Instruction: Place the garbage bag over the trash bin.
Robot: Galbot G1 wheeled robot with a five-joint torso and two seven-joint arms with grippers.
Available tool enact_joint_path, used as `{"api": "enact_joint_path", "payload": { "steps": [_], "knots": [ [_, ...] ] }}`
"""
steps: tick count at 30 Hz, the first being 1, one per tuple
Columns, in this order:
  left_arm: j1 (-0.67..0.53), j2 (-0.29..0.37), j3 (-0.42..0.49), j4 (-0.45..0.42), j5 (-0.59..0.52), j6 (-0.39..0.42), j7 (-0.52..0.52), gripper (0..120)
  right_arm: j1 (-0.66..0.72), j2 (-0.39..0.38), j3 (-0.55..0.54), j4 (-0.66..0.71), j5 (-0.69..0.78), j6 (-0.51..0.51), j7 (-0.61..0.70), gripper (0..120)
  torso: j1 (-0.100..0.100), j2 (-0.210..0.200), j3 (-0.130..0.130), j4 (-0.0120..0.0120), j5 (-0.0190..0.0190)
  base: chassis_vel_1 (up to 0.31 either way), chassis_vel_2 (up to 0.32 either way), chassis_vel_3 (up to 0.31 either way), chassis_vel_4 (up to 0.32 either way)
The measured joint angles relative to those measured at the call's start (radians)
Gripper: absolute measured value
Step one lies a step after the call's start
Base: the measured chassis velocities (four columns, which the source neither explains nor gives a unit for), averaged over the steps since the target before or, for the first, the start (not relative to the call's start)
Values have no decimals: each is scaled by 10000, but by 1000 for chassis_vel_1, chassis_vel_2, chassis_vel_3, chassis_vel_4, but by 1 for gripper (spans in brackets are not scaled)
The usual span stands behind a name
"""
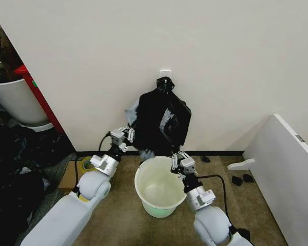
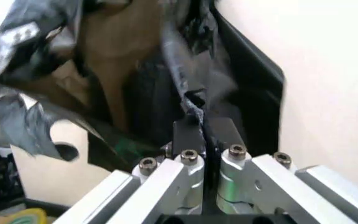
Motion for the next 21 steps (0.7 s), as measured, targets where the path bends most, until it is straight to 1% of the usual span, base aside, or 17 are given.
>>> {"api": "enact_joint_path", "payload": {
  "steps": [3, 4, 6, 8, 9, 13, 16, 19, 21],
  "knots": [
    [998, -188, -39, -328, 538, 208, -643, 0, -915, -399, -308, 1139, 975, -456, 685, 0, -1, 0, 0, 2, 1, 0, 0, 0, 0],
    [998, -188, -39, -328, 538, 208, -643, 0, -915, -399, -308, 1139, 975, -456, 685, 0, -1, 0, 0, 2, 1, 0, 0, 0, 0],
    [1434, -192, -54, -463, 971, 348, -1040, 0, -1344, -571, -525, 1670, 1347, -610, 888, 0, 0, 1, 0, 2, -1, 0, 0, 0, 0],
    [1494, -192, -58, -488, 1031, 367, -1100, 0, -1403, -590, -562, 1741, 1379, -630, 911, 0, -1, 1, 0, 2, -1, 0, 0, 0, 0],
    [1774, -186, -69, -654, 1305, 464, -1350, 0, -1666, -658, -719, 2017, 1461, -707, 1002, 0, -1, 0, 0, 1, 0, 0, 0, 0, 0],
    [1947, -174, -76, -801, 1458, 529, -1494, 0, -1798, -682, -802, 2185, 1464, -768, 1063, 0, -1, 0, 0, 2, 1, 0, 0, 0, 0],
    [2349, -65, -124, -1237, 1638, 579, -1653, 0, -2089, -710, -890, 2624, 1415, -906, 1219, 0, 0, 0, 1, 2, 0, 0, 0, 0, 0],
    [2447, -1, -146, -1462, 1572, 561, -1645, 0, -2236, -750, -853, 2800, 1257, -755, 1141, 0, -1, 0, 0, 2, 1, 0, 0, 0, 0],
    [2460, 30, -165, -1741, 1286, 477, -1520, 0, -2311, -794, -703, 2911, 868, -309, 826, 0, 0, 1, 1, 1, 0, 0, 0, 0, 0]
  ]
}}
